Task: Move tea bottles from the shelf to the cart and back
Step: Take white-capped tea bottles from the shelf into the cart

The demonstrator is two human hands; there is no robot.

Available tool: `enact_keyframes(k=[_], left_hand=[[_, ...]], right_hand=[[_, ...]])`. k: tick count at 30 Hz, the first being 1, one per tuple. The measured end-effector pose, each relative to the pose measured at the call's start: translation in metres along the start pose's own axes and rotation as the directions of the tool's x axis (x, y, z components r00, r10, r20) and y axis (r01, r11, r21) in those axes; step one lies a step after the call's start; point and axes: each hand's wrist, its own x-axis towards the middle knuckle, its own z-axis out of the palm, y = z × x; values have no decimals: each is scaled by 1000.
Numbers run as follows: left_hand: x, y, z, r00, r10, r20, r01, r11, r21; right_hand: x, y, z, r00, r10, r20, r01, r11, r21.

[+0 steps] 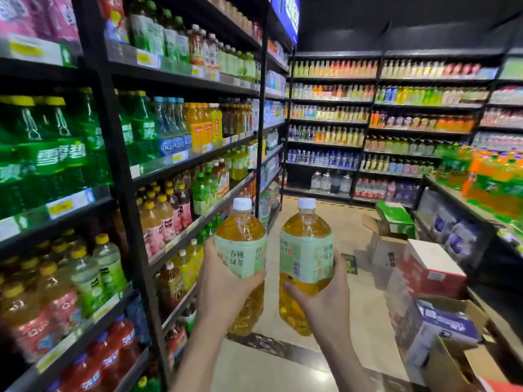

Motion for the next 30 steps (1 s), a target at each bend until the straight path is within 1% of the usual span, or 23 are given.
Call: enact_keyframes(k=[7, 13, 18, 26, 30], left_hand=[[68, -18, 49, 1000, 3, -12, -3, 999, 43], [139, -24, 114, 999, -5, -38, 7, 999, 48], [195, -27, 170, 997, -7, -71, 11, 999, 52], [263, -46, 230, 994, -48, -95, 53, 997, 53], [298, -60, 255, 995, -62, -82, 66, 997, 45]], right_hand=[[75, 43, 26, 1000, 8, 5, -8, 1000, 9], [160, 81, 40, 1000, -1, 28, -1, 999, 55], [240, 119, 52, 995, 14, 96, -23, 995, 100], [326, 169, 66, 996, 27, 89, -39, 990, 135], [362, 195, 78, 996, 44, 79, -54, 989, 136]])
